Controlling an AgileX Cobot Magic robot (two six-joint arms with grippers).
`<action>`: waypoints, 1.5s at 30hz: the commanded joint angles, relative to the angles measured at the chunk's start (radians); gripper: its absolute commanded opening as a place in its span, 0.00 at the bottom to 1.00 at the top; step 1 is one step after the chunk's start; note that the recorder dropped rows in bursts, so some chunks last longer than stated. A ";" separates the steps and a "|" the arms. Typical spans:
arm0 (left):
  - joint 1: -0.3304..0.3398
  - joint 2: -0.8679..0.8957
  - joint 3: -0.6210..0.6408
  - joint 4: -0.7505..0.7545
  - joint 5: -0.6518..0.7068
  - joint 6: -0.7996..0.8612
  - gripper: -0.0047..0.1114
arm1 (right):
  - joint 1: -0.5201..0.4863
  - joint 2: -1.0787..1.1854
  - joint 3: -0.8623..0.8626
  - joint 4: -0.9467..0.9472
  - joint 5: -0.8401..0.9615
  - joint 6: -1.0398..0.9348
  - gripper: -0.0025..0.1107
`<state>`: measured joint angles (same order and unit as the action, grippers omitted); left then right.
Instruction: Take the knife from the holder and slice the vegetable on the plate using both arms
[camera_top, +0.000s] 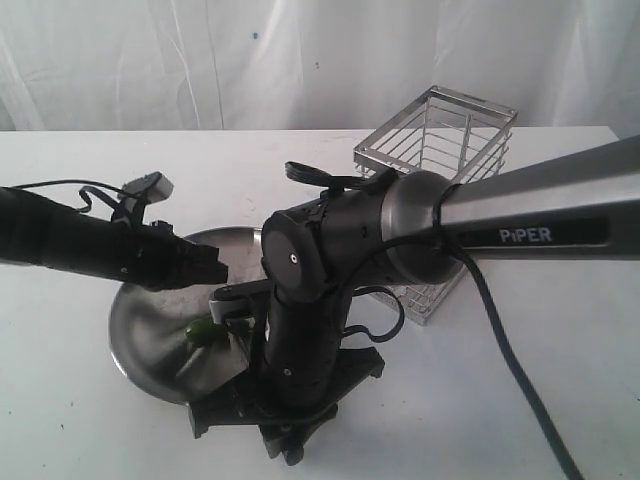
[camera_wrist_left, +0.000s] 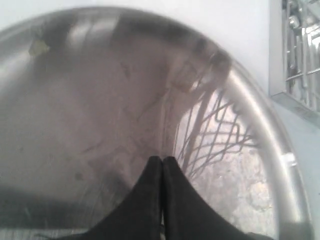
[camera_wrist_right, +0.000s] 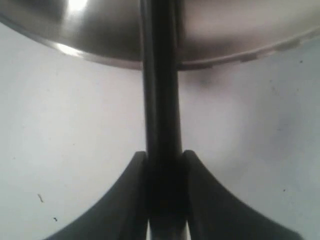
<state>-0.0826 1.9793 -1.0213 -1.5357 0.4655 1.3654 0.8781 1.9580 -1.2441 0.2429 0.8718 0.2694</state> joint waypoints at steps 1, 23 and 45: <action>0.000 -0.073 -0.012 0.040 0.054 -0.004 0.04 | 0.002 -0.003 0.001 -0.008 0.014 0.002 0.02; 0.000 -0.137 0.032 0.053 0.046 -0.099 0.04 | 0.002 -0.003 0.001 -0.004 0.043 0.004 0.02; 0.000 -0.365 0.032 0.060 -0.234 -0.200 0.04 | -0.023 -0.071 -0.066 -0.048 -0.020 0.004 0.02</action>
<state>-0.0826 1.6427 -0.9950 -1.4716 0.2234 1.1583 0.8606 1.8993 -1.2958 0.2234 0.8724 0.2694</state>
